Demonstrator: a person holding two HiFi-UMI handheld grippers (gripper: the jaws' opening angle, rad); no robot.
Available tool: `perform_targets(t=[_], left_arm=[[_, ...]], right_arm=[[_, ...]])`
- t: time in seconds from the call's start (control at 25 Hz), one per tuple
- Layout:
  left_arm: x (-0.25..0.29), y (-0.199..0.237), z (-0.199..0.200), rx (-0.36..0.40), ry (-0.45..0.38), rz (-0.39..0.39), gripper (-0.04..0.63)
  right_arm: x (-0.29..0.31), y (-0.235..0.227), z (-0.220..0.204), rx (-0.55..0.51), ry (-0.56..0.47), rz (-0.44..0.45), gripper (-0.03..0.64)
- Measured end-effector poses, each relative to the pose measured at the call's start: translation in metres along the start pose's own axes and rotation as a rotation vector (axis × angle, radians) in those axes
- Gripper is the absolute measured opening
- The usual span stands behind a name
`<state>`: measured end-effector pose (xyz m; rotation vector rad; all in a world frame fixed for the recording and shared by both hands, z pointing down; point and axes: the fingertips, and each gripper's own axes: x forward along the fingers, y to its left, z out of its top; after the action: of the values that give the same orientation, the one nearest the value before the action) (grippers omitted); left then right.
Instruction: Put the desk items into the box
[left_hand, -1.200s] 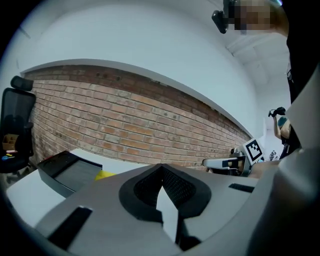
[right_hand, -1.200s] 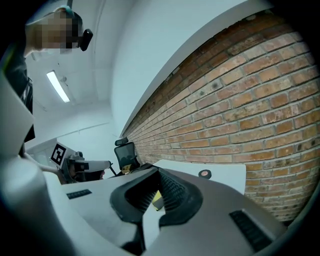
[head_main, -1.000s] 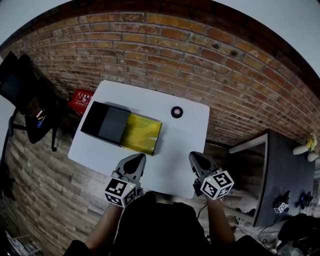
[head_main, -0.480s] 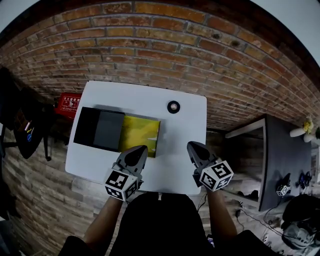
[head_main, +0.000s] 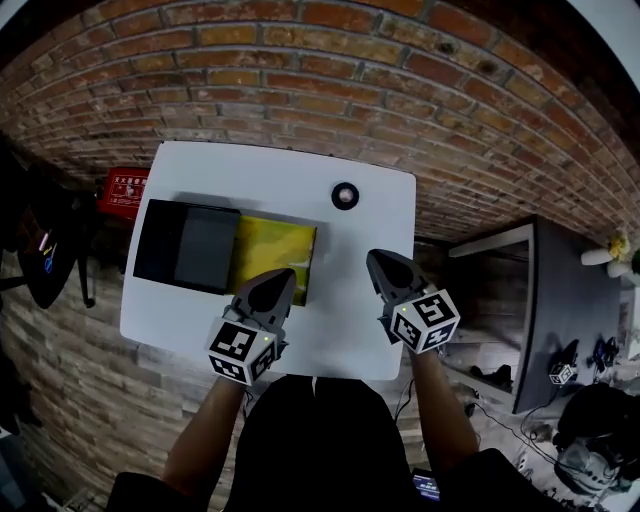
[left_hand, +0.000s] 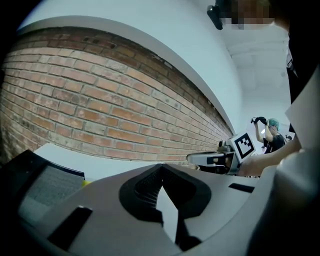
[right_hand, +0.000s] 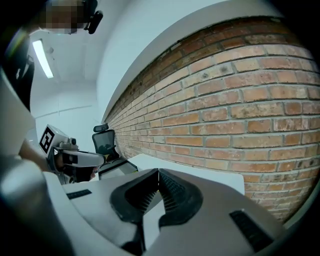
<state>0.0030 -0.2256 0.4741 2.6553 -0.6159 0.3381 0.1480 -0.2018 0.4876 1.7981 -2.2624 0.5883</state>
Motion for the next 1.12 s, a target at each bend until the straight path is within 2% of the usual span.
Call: perform_targets(t=[0.32,0.68,0.84,1.12], left_arm=[[0.030,0.017,-0.014,-0.058,0.010,0.098,0.011],[0.084,0.045,-0.046,-0.104,0.087,0.204,0.011],[0.113,0.053,-0.045,-0.126,0.108,0.228,0.011],[0.148,0.069,-0.039,-0.119,0.126,0.264,0.011]], right_arm=[[0.044,-0.036,-0.025,-0.037,0.060,-0.008,0.021],[0.096,-0.080,-0.052,-0.046,0.139,-0.009,0.021],[0.117,-0.098,-0.057,-0.054,0.163,-0.003,0.021],[0.147,-0.111,-0.063,-0.079,0.195,0.017,0.023]])
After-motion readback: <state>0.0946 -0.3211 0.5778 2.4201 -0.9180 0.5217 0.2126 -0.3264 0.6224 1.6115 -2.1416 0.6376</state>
